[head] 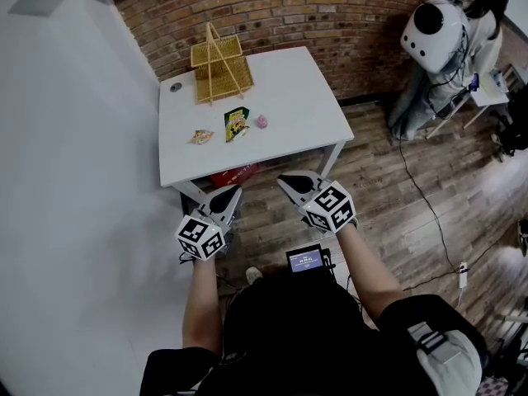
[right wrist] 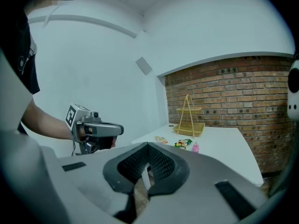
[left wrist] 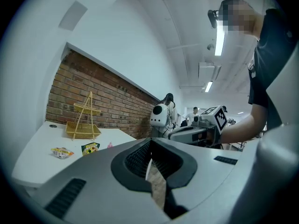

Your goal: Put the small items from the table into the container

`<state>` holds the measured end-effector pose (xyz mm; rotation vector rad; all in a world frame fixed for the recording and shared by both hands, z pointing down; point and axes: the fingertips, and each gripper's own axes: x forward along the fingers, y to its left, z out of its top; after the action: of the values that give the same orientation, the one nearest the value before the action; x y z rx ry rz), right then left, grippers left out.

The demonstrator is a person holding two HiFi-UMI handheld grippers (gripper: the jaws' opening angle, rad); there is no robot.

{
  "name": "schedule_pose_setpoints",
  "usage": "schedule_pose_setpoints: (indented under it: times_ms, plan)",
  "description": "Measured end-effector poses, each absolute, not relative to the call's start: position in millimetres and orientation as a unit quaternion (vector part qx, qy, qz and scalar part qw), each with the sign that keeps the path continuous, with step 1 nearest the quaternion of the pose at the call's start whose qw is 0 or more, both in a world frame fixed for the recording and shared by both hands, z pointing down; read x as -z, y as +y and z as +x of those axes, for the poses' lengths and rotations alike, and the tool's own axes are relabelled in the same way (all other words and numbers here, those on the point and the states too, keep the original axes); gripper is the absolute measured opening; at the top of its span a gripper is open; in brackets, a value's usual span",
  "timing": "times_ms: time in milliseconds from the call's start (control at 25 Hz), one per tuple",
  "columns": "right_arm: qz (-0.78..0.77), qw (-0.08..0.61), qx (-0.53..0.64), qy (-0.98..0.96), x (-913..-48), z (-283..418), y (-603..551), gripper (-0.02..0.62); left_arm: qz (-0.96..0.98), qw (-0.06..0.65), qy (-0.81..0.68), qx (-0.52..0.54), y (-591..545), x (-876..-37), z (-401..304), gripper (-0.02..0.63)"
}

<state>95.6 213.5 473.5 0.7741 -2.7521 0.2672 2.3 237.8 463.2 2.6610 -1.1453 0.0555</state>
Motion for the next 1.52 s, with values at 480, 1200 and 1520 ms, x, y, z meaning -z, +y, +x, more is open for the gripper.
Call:
schedule_pose_setpoints:
  times_ms: [480, 1200, 1520]
  plan:
    - [0.260, 0.127, -0.113, -0.951, -495, 143, 202, 0.011, 0.886, 0.109, -0.449, -0.024, 229, -464, 23, 0.009]
    - [0.281, 0.143, -0.141, -0.939, -515, 104, 136, 0.011, 0.889, 0.111, -0.443, -0.025, 161, -483, -24, 0.009]
    - [0.311, 0.151, -0.156, -0.925, -516, 48, 89, 0.011, 0.906, 0.116, -0.406, -0.037, 109, -494, -77, 0.009]
